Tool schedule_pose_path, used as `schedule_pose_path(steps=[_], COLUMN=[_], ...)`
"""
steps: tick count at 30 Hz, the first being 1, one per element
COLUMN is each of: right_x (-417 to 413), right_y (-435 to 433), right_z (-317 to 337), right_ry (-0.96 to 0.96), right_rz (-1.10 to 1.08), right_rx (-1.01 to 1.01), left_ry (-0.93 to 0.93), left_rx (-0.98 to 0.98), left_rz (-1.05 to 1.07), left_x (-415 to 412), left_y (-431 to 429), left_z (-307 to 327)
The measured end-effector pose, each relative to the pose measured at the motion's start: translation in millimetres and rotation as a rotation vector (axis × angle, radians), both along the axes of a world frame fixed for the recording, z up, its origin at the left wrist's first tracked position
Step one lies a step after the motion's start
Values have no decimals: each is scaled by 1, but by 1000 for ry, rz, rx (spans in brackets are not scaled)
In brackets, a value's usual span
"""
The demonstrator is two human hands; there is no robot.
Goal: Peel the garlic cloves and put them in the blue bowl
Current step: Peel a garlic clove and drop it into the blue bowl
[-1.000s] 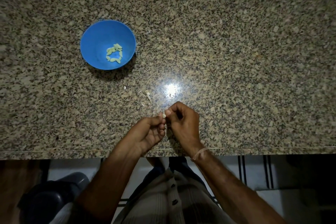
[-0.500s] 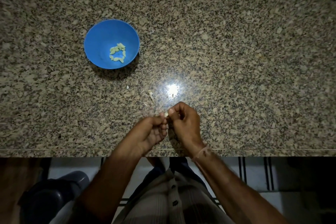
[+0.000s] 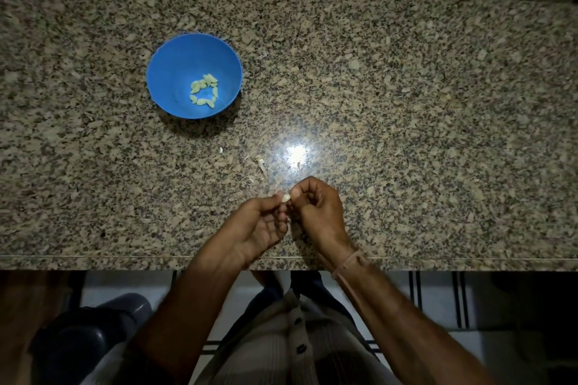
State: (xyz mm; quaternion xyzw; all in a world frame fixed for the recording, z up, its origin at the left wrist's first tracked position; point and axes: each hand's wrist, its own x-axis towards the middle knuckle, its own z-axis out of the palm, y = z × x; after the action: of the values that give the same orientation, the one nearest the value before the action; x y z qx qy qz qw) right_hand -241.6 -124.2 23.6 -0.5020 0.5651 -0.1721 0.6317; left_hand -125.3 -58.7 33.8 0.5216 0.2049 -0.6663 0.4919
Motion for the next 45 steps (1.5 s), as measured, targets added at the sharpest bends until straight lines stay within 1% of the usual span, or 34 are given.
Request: schedule_pose_path(steps=[1,2,4,5,6,7,8,9,10,11,12,13,14,15,16,17,18,19,20,21,22,23,24,25,26,30,31,37,42,45], right_x=[0,0,1,2,3,4,4,4,4,3,2,1,2,2,3,3,3,2,1,-1,-1,-2,-3,-3,-3,-4,-5,-6,0,2], right_y=[1,1,1,1,0,1,2,3,3,4,3,2,0,-1,-3,-3,-3,-3,-3,-3,-4,-5,-5,-5,-5,-4,-5,-6,-2,-1], right_z=[0,0,-2,-4,-5,-6,-5,-3,-1,1,2,1,1,0,1,1,0,0,0,2,2,2,3,4,4,1,-1,-8,-7,-3], right_ry=[-53,-109,-164,-168,-170,-176,-179,-169,-138,-106,-97,-111,-136,-157,-169,-172,-169,-150,-121,-91,-82,-82,-82,-88,-99,-144,-150,-143,-122,-219], right_rz=[-26,-63,-126,-150,-168,-182,-189,-187,-172,-150,-133,-128,-141,-161,-176,-181,-167,-133,-83,-31,0,18,34,47,53,53,57,74,-12,-77], right_rx=[75,163,300,345,381,404,398,350,268,185,131,134,193,282,360,394,372,284,171,67,7,-30,-55,-65,-64,4,14,3,60,192], left_ry=[-178,-486,-1216,-1465,-1606,-1655,-1558,-1302,-932,-521,-216,-93,-131,-338,-663,-957,-1100,-1049,-860,-629,-441,-333,-282,-284,-328,-724,-769,-805,-1039,-1079], left_rx=[-51,-127,-249,-296,-326,-320,-283,-203,-129,-59,-21,-15,-43,-97,-137,-163,-175,-189,-201,-197,-182,-164,-156,-158,-164,-211,-220,-242,-234,-220], left_rz=[-65,-175,-431,-503,-546,-574,-549,-462,-330,-186,-66,-22,-32,-105,-226,-332,-390,-365,-286,-221,-169,-153,-161,-174,-194,-333,-337,-311,-330,-342], left_x=[-2,-5,-8,-9,-11,-14,-15,-14,-13,-13,-11,-9,-10,-12,-13,-12,-12,-11,-10,-10,-10,-9,-10,-11,-12,-18,-18,-16,-16,-14], left_y=[2,5,13,13,13,13,13,10,5,1,-2,-4,-3,0,4,9,11,11,8,7,5,1,0,-1,-2,2,2,6,9,8], left_z=[-2,-4,-6,-7,-9,-10,-10,-9,-6,-4,-3,-3,-4,-7,-10,-13,-17,-18,-14,-11,-7,-4,-4,-3,-4,-5,-6,-6,-10,-9])
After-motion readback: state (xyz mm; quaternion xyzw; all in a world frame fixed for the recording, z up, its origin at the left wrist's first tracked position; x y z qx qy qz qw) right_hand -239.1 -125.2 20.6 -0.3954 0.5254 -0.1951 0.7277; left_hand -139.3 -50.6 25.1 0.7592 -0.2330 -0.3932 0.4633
